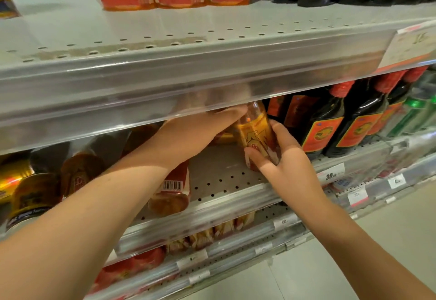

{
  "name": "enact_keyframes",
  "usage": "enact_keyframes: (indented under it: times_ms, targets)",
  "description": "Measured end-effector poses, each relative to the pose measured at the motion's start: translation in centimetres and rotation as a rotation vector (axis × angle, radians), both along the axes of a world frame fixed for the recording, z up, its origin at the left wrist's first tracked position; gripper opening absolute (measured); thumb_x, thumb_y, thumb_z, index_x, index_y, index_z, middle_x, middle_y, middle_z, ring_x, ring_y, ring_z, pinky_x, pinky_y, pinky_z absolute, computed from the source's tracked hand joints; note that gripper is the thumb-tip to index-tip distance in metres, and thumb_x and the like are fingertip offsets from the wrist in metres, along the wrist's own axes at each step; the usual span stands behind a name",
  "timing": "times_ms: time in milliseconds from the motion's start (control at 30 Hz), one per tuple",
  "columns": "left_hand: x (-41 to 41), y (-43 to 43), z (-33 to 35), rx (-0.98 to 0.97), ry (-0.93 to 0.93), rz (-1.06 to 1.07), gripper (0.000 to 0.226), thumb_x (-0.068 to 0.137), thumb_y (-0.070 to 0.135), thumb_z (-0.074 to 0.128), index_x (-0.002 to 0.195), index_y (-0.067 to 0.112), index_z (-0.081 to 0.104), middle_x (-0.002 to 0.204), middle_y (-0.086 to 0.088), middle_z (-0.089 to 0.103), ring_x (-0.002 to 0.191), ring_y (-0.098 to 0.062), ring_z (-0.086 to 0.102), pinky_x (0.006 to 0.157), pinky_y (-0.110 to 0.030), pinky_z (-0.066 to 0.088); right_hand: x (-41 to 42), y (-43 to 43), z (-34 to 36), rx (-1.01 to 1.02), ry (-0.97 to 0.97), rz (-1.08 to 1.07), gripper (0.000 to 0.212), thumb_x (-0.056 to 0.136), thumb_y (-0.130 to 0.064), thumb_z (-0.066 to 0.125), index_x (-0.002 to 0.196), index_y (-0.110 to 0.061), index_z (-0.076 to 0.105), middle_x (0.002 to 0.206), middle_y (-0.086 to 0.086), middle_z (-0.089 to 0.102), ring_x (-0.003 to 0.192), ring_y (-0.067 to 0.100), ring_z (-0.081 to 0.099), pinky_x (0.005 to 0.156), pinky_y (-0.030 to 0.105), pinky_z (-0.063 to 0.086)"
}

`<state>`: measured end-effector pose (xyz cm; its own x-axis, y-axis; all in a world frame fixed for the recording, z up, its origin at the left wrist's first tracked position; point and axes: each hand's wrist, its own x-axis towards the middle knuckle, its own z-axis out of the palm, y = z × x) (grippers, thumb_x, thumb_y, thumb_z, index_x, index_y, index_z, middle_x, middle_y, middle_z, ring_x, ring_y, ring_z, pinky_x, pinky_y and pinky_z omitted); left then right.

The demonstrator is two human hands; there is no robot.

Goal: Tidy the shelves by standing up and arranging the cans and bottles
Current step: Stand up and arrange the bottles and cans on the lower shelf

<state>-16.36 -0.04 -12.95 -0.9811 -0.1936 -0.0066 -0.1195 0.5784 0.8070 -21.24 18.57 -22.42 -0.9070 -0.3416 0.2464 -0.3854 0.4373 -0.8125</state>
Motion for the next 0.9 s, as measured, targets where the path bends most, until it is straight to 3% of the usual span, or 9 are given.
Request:
enact_keyframes:
  times_ms: [67, 100, 167, 300, 400, 467, 567, 800, 900]
  targets:
    - [-0.7, -0.2, -0.6, 0.006, -0.012, 0.038, 0.029, 0.087, 0.067, 0.062, 0.089, 0.038, 0.059, 0.059, 0.024, 0.057, 0.057, 0.015, 0.056, 0.044, -0.006, 0.038, 0.2, 0.1, -0.1, -0.016, 0.004, -0.006, 0.056, 0.090, -0.046, 0.068, 0.139, -0.044, 0.042, 0.123, -0.021, 0.060, 0.114, -0.006, 0.055, 0.092, 0.007, 0.044]
    - [-0.8, -0.2, -0.9, -0.005, -0.039, 0.022, 0.044, 0.084, 0.075, 0.057, 0.106, 0.038, 0.063, 0.078, 0.025, 0.057, 0.064, 0.008, 0.054, 0.051, -0.010, 0.035, 0.2, 0.2, 0.0, -0.028, 0.002, -0.010, 0.054, 0.091, -0.045, 0.068, 0.138, -0.045, 0.042, 0.121, -0.024, 0.060, 0.112, -0.008, 0.056, 0.088, 0.003, 0.042]
    - [-1.1, -0.3, -1.3, -0.109, -0.101, -0.037, 0.063, 0.081, 0.084, 0.049, 0.126, 0.040, 0.057, 0.101, 0.020, 0.056, 0.078, 0.009, 0.046, 0.061, -0.016, 0.034, 0.2, 0.3, -0.2, -0.037, 0.003, -0.018, 0.051, 0.093, -0.045, 0.066, 0.138, -0.042, 0.043, 0.120, -0.022, 0.061, 0.113, -0.006, 0.057, 0.091, 0.008, 0.044]
    - [-2.0, -0.6, -2.0, -0.088, -0.046, -0.200, 0.049, 0.092, 0.062, 0.058, 0.134, 0.037, 0.055, 0.124, 0.015, 0.063, 0.103, -0.001, 0.061, 0.091, -0.027, 0.052, 0.2, 0.8, -0.6, -0.062, -0.028, -0.045, 0.056, 0.094, -0.047, 0.063, 0.144, -0.035, 0.040, 0.128, -0.015, 0.061, 0.121, 0.003, 0.056, 0.103, 0.035, 0.048]
    - [-3.1, -1.8, -2.9, -0.140, 0.032, -0.201, 0.046, 0.096, 0.032, 0.066, 0.139, 0.025, 0.053, 0.126, 0.005, 0.062, 0.109, -0.005, 0.060, 0.098, -0.025, 0.051, 0.3, 1.4, -0.9, -0.105, -0.035, -0.063, 0.051, 0.093, -0.052, 0.063, 0.138, -0.038, 0.045, 0.120, -0.024, 0.063, 0.114, -0.004, 0.058, 0.099, 0.034, 0.051]
    - [-3.4, -2.9, -3.7, -0.332, 0.046, -0.160, 0.047, 0.099, 0.033, 0.061, 0.142, 0.023, 0.049, 0.130, 0.002, 0.060, 0.116, -0.015, 0.059, 0.103, -0.036, 0.049, 0.5, 1.8, -1.2, -0.117, -0.033, -0.069, 0.043, 0.094, -0.051, 0.063, 0.133, -0.041, 0.048, 0.118, -0.026, 0.064, 0.112, -0.007, 0.058, 0.095, 0.030, 0.050]
    - [-3.8, -4.2, -4.7, -0.594, 0.039, -0.136, 0.053, 0.099, 0.042, 0.056, 0.148, 0.029, 0.041, 0.138, -0.002, 0.058, 0.120, -0.024, 0.058, 0.096, -0.034, 0.048, 0.6, 2.1, -1.3, -0.068, -0.015, -0.066, 0.037, 0.095, -0.054, 0.060, 0.129, -0.044, 0.050, 0.121, -0.021, 0.063, 0.115, -0.002, 0.058, 0.097, 0.033, 0.051]
    - [-4.7, -5.2, -5.7, -0.798, -0.026, -0.160, 0.072, 0.091, 0.057, 0.061, 0.152, 0.030, 0.033, 0.141, -0.002, 0.054, 0.121, -0.024, 0.055, 0.087, -0.029, 0.039, 2.6, 2.9, -3.0, -0.062, -0.001, -0.194, 0.046, 0.093, -0.044, 0.064, 0.135, -0.039, 0.045, 0.124, -0.022, 0.055, 0.116, 0.000, 0.054, 0.094, 0.032, 0.051]
    - [-5.0, -5.1, -5.5, -0.871, -0.107, -0.207, 0.078, 0.085, 0.064, 0.063, 0.150, 0.030, 0.037, 0.138, 0.000, 0.056, 0.113, -0.021, 0.056, 0.085, -0.029, 0.042, 3.9, 2.8, -3.4, -0.145, 0.054, -0.235, 0.026, 0.094, -0.045, 0.060, 0.117, -0.041, 0.049, 0.111, -0.021, 0.054, 0.107, 0.007, 0.058, 0.085, 0.035, 0.053]
